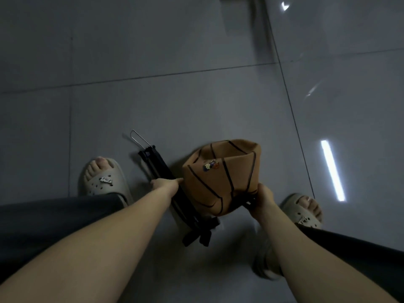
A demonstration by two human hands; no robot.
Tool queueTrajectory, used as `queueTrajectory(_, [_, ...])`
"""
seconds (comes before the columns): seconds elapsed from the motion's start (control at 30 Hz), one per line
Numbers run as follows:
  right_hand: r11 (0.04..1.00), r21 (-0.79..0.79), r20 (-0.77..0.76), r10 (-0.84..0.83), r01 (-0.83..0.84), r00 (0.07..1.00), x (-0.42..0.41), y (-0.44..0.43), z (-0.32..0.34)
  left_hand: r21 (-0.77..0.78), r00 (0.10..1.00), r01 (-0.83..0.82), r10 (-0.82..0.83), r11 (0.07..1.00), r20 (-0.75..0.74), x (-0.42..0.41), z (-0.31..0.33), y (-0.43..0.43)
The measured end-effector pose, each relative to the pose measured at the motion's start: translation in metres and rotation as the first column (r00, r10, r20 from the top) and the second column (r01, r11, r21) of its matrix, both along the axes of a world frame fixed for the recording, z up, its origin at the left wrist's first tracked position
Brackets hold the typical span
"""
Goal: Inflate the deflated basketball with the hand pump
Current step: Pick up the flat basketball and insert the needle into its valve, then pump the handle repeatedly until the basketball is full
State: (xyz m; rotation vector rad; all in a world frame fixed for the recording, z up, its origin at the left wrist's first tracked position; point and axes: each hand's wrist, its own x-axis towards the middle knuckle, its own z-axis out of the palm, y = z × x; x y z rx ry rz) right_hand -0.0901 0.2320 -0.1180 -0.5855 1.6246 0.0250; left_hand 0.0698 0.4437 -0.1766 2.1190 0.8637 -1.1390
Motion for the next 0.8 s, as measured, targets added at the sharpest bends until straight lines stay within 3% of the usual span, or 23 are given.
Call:
queueTrajectory(0.1, [0.993, -0.018, -0.039, 0.118, -0.118, 0.992, 0.002, -0.010, -0.002, 0.003, 1.000, 0.007, -0.007, 1.000, -0.001, -0.002, -0.048, 0.012])
queueTrajectory(0.37, [0.997, -0.056, -0.106, 0.048, -0.055, 0.993, -0.003, -0.021, 0.009, -0.054, 0.985, 0.070, -0.060, 0.996, 0.162, -0.003, 0.068, 0.007])
queueTrajectory(0.47, [0.964, -0.246, -0.162, 0.061, -0.101, 0.985, -0.001, -0.031, 0.038, -0.122, 0.988, 0.050, -0.032, 0.991, 0.152, 0.008, 0.100, 0.014])
queueTrajectory(0.6, [0.712, -0.594, -0.323, 0.213, -0.373, 0.922, 0.022, -0.045, 0.113, -0.237, 0.983, 0.031, 0.013, 0.971, 0.180, 0.017, 0.163, 0.007])
queueTrajectory(0.7, [0.521, -0.691, -0.252, 0.477, -0.501, 0.842, 0.051, -0.040, 0.170, -0.331, 0.967, 0.023, 0.064, 0.943, 0.248, 0.022, 0.212, -0.014])
queueTrajectory(0.73, [0.491, -0.687, -0.183, 0.596, -0.535, 0.782, 0.060, -0.038, 0.191, -0.369, 0.957, 0.023, 0.087, 0.929, 0.278, 0.024, 0.232, -0.025])
queueTrajectory(0.8, [0.421, -0.614, -0.069, 0.814, -0.668, 0.577, 0.067, -0.028, 0.231, -0.447, 0.945, -0.002, 0.148, 0.894, 0.292, 0.025, 0.259, -0.049])
